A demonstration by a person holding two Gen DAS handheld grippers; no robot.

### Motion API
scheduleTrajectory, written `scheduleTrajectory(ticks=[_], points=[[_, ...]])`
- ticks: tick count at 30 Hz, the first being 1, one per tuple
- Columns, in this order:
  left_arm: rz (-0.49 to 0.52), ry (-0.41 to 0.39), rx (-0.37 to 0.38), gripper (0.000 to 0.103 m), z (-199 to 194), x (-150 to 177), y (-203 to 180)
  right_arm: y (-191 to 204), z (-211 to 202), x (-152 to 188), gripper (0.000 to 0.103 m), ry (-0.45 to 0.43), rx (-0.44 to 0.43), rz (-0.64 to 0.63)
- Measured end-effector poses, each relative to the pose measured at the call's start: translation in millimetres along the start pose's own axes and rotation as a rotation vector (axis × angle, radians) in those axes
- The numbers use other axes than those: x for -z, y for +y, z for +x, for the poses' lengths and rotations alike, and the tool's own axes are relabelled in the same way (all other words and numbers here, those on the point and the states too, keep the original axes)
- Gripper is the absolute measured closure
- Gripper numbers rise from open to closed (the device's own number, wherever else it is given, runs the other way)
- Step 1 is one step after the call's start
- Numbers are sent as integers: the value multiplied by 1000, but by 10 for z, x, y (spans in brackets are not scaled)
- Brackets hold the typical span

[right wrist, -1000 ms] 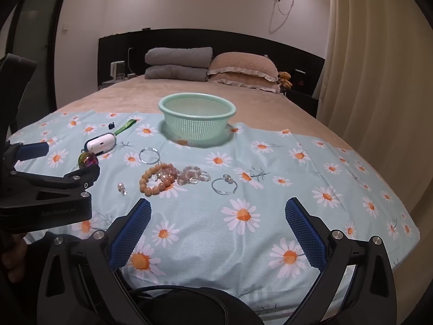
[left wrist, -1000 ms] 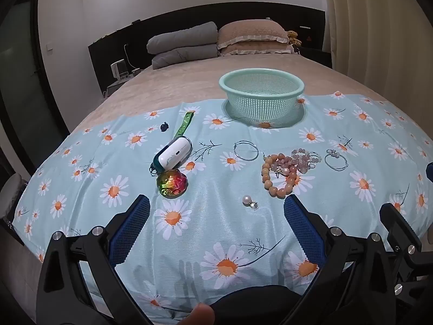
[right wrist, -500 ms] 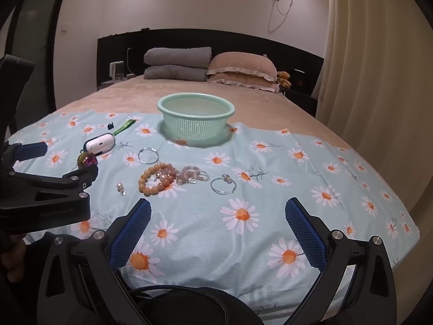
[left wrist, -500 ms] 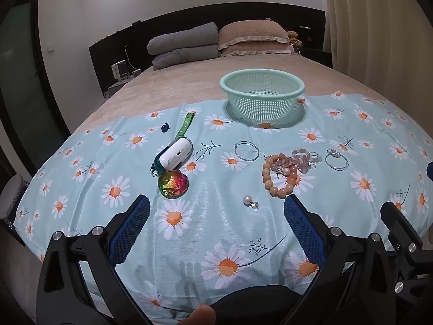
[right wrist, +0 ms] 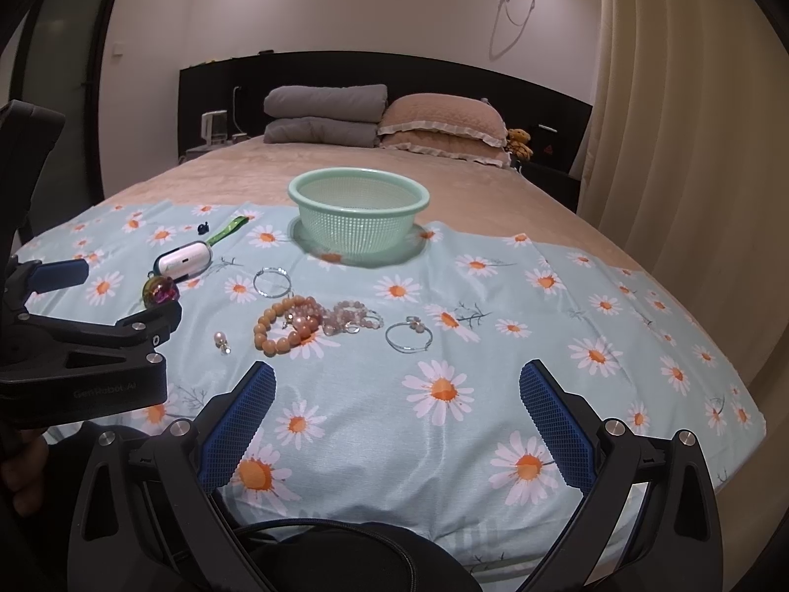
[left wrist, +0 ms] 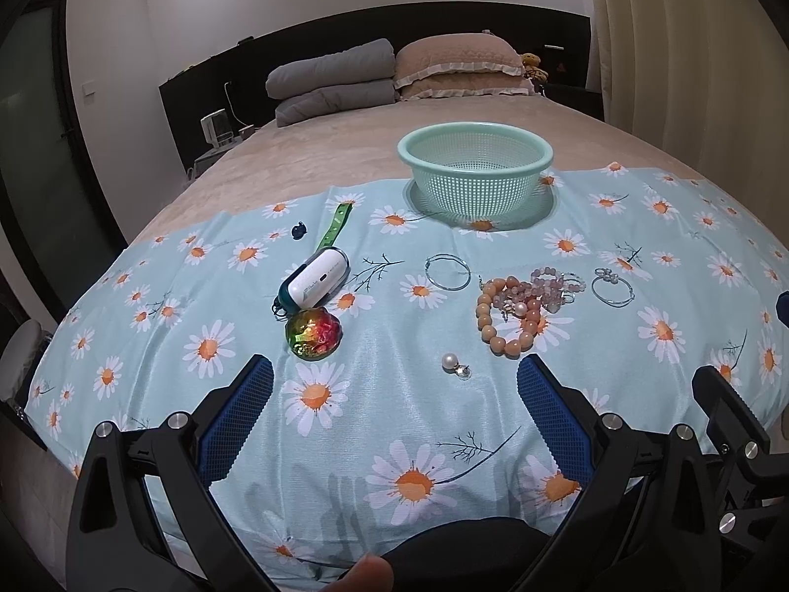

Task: Organize jewelry

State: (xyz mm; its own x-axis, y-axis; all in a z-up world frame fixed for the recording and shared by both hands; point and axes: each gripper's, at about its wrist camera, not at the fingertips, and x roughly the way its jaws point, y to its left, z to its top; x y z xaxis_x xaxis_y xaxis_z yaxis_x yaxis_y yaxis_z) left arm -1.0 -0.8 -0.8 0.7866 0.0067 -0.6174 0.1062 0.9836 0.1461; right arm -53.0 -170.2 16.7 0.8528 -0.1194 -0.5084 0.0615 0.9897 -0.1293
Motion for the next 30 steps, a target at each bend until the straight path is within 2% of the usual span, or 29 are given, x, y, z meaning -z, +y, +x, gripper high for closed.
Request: scheduleTrajectory(ticks=[30], points=[[4, 1, -4, 6, 6, 0, 9, 6, 15, 8, 8, 9, -10, 6]])
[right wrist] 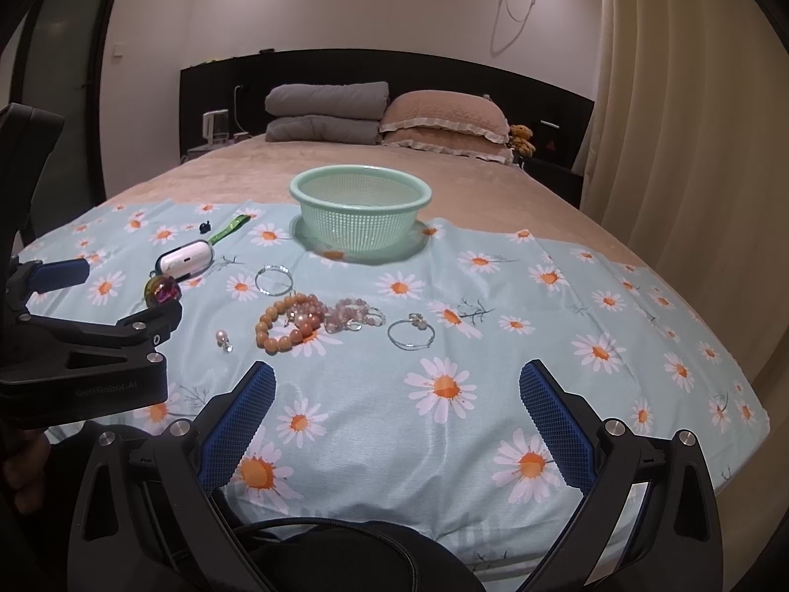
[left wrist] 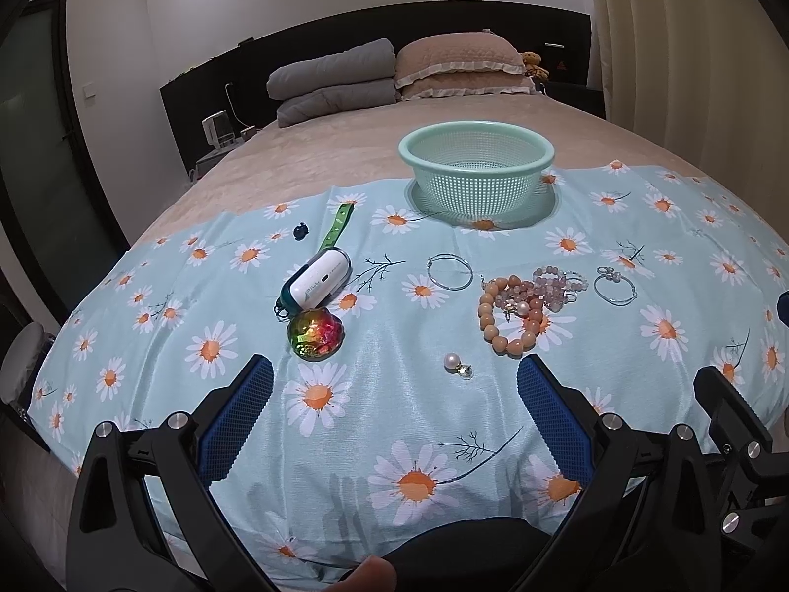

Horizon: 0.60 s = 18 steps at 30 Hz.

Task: Organize jewelry

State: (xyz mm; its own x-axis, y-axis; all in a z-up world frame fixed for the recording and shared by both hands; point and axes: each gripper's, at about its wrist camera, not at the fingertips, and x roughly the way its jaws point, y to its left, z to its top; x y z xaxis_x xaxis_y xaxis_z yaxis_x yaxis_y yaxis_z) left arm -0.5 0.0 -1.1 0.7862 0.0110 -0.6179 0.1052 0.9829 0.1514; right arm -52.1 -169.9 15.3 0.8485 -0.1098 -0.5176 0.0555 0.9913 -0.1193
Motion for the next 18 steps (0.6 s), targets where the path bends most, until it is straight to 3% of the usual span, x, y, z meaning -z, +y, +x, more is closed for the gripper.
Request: scheduleTrajectory(ticks=[18], points=[[-11, 47, 26, 6, 81, -13, 18, 7, 42, -14, 8, 30, -20, -1]])
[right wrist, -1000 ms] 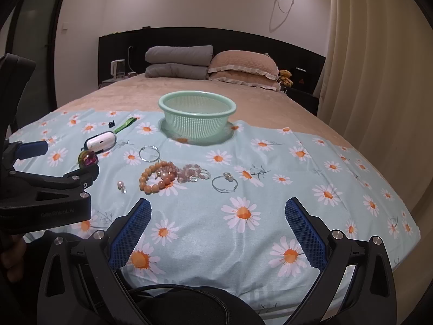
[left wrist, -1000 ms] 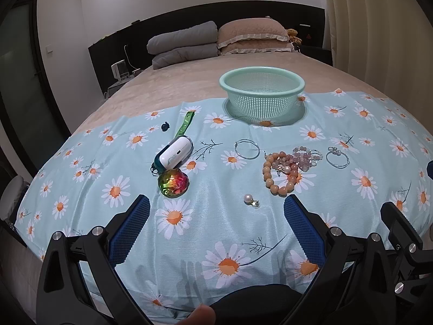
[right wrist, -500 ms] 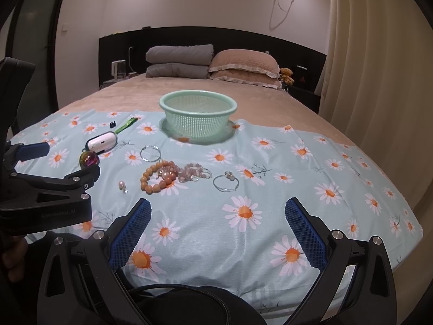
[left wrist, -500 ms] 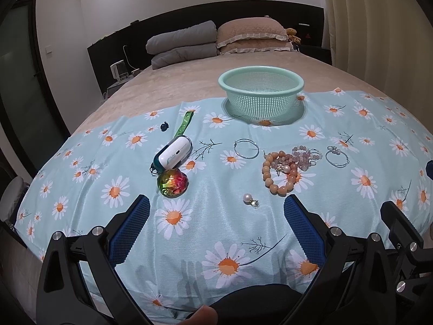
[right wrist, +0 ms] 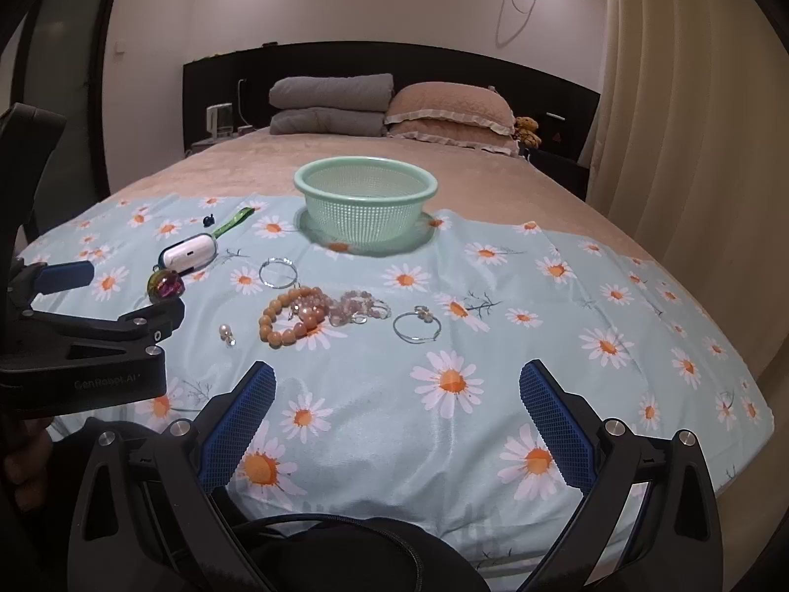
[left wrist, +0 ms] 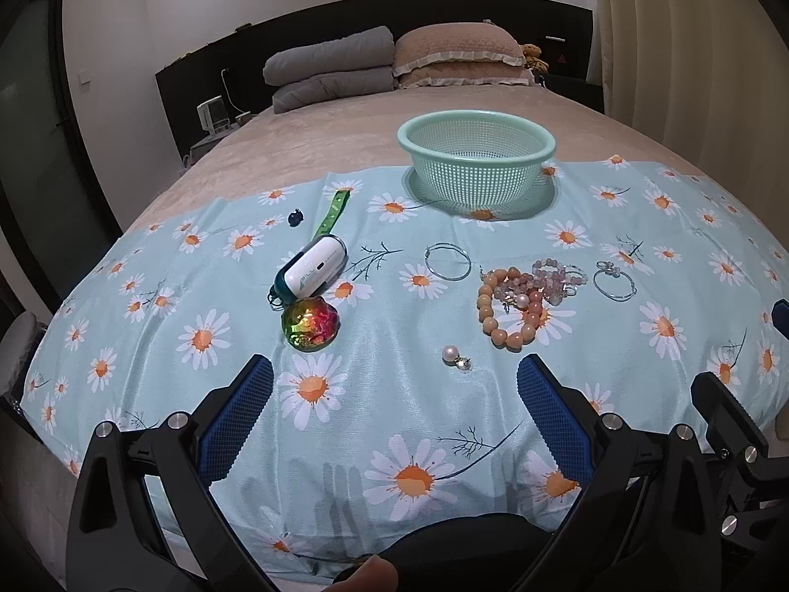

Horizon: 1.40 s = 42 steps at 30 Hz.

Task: Organize jewelry

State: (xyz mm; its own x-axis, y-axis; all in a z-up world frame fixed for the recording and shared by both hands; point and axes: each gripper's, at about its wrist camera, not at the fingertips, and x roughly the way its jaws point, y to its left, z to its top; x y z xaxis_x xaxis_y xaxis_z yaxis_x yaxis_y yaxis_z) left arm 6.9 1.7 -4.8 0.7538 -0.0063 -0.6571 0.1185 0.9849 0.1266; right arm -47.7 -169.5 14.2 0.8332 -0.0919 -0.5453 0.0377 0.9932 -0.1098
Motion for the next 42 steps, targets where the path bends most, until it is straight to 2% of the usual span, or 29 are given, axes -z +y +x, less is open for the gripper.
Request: scheduleTrajectory(ticks=[4, 10, 12, 15, 20, 24, 27, 30, 33, 35, 38, 40, 42], points=[[16, 38, 49, 6, 80, -21, 4, 5, 11, 1, 8, 6, -6, -7], [47, 96, 122, 6, 268, -106, 35, -135, 100, -46, 8, 48, -123, 43], [66, 115, 135, 6, 363, -142, 41, -168, 216, -79, 8, 92, -123, 24], [108, 138, 120, 6, 536, -196, 30, -233, 442, -122, 8, 145, -96, -20], [161, 194, 121, 6, 857, -319, 67, -418, 854, -185, 8, 179, -42, -56], [226, 208, 92, 6, 1079, -431, 76, -519, 1206, -188, 8, 236, -118, -24], [259, 236, 102, 6, 1247, -496, 70, -537, 1359, -213, 8, 242, -170, -9], [293, 243, 97, 6, 1403, -543, 45, -547, 1533, -227, 8, 248, -190, 0], [337, 242, 120, 6, 1543, -551, -5, -528, 1808, -138, 6, 317, -219, 26], [344, 225, 162, 6, 1577, -572, -18, -517, 1798, -92, 6, 244, -223, 12], [382, 172, 224, 5, 1651, -560, -53, -562, 1812, -14, 6, 189, -247, 39], [408, 120, 259, 5, 1671, -541, -59, -533, 1807, -14, 6, 186, -232, 25], [430, 124, 270, 4, 1691, -577, -81, -531, 1804, -23, 6, 188, -231, 23]])
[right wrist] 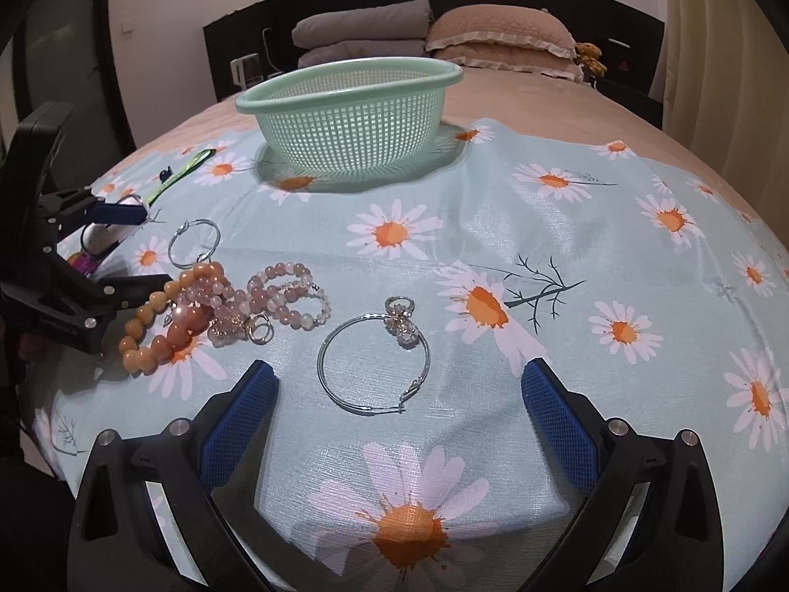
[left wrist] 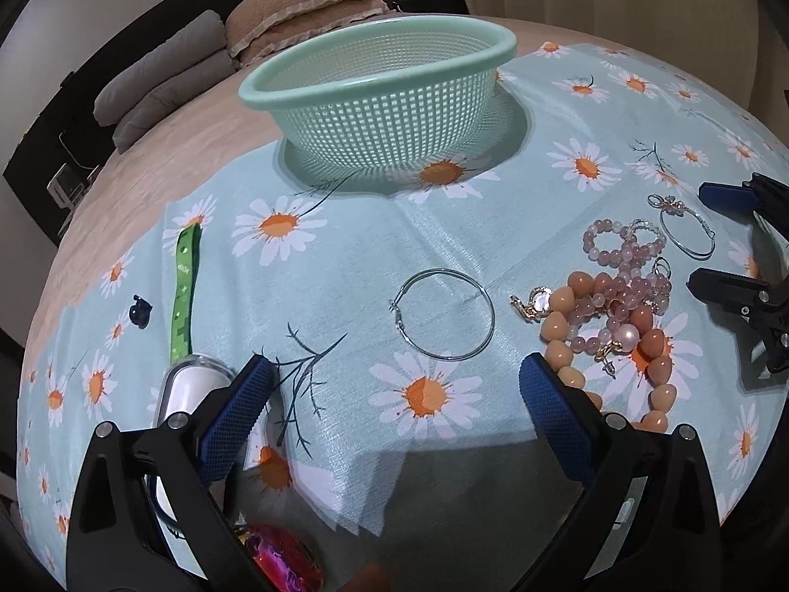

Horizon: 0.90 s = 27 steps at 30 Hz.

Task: Organize jewelry
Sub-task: 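Reach the right gripper to the silver hoop earring and close on it, then lift the hoop earring with the right gripper and carry it over the green basket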

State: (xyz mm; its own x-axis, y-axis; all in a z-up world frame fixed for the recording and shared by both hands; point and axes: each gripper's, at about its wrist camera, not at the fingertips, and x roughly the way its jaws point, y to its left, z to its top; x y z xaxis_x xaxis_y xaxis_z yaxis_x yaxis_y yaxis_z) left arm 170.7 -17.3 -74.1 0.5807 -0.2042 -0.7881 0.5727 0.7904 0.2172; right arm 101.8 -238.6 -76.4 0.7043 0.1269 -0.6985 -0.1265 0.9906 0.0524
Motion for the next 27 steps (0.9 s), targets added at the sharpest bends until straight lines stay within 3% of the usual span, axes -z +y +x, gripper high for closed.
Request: scheduleTrajectory(ticks=[7, 8, 9, 12, 14, 16, 23, 27], points=[[59, 42, 4, 4, 132, -191, -60, 5, -25, -39, 10, -18, 1, -3], [67, 40, 4, 4, 145, -199, -71, 14, -28, -42, 18, -22, 2, -7], [71, 33, 9, 4, 154, -199, -69, 20, -47, -38, 35, -35, 12, -10], [65, 31, 58, 5, 192, -192, -18, -8, -57, -51, 52, -37, 14, -1], [29, 44, 117, 11, 215, -194, 41, -42, -70, -43, 63, -41, 36, 1], [32, 45, 137, 19, 202, -201, 32, -59, -82, -30, 63, -38, 27, -10], [128, 43, 94, 58, 155, -254, -129, -64, -129, -12, 63, -35, 39, -18], [124, 56, 100, 59, 170, -267, -85, -122, -209, 32, 63, -29, 40, -7]])
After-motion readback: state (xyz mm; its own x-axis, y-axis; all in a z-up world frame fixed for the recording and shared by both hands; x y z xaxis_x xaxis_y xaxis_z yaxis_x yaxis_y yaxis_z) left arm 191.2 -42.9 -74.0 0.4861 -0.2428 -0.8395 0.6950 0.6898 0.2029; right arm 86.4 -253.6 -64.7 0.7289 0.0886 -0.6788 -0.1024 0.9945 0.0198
